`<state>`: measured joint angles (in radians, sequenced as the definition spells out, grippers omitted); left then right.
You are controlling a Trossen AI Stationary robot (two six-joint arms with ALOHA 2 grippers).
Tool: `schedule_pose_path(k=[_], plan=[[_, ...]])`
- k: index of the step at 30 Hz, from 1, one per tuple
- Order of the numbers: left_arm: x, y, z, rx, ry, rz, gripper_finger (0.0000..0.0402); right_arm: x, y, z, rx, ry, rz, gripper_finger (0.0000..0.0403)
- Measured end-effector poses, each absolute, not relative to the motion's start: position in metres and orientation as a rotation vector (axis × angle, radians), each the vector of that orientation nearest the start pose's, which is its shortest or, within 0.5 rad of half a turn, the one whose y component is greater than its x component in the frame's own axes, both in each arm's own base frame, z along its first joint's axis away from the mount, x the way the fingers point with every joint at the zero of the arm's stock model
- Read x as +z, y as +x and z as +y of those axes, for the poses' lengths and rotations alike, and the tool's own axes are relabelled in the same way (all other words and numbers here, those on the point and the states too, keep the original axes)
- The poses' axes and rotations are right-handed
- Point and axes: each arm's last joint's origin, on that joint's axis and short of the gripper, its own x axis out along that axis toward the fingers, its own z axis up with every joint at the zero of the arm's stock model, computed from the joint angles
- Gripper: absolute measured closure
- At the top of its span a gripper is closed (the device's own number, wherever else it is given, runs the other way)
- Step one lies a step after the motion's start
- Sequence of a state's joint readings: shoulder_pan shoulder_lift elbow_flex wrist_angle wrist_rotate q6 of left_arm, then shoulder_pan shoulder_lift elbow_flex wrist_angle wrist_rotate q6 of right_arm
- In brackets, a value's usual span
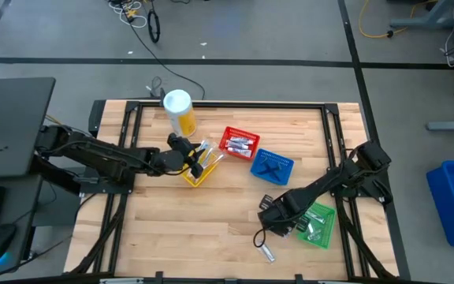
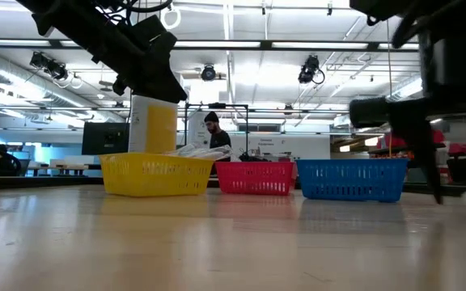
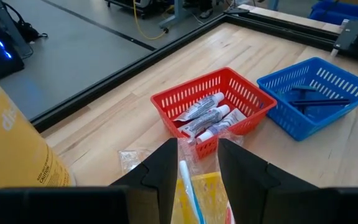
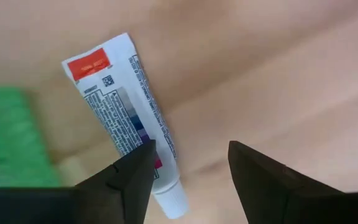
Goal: Pick & Place Travel size toiletries
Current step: Put the white toothpaste into the red bin
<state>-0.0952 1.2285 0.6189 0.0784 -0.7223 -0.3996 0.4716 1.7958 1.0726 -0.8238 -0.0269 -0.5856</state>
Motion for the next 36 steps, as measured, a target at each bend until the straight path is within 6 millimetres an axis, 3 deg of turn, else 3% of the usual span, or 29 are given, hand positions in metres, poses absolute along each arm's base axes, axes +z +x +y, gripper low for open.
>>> schedule_pose_path(k=[7,11,18,31,36], plan=[[0.216,0.244,-0.004,0.698,-0.164,0.364,0.0279,0.164,0.294,0.140,0.664,-0.916,1.276,0.0203],[0.216,0.244,-0.004,0.698,-0.164,0.364,0.0279,0.174,0.307,0.140,0.569,-0.880,1.208,0.0202],[0.216,0.245,-0.004,0.690,-0.166,0.367,0.0279,0.175,0.300,0.135,0.528,-0.819,1.318,0.0195],[0.216,0.245,-0.004,0.690,-0.170,0.366,0.0279,0.174,0.295,0.136,-0.262,0.267,1.439,0.0216],[0.216,0.245,-0.004,0.691,-0.170,0.366,0.0279,0.174,0.294,0.139,-0.486,0.544,1.389,0.0222]])
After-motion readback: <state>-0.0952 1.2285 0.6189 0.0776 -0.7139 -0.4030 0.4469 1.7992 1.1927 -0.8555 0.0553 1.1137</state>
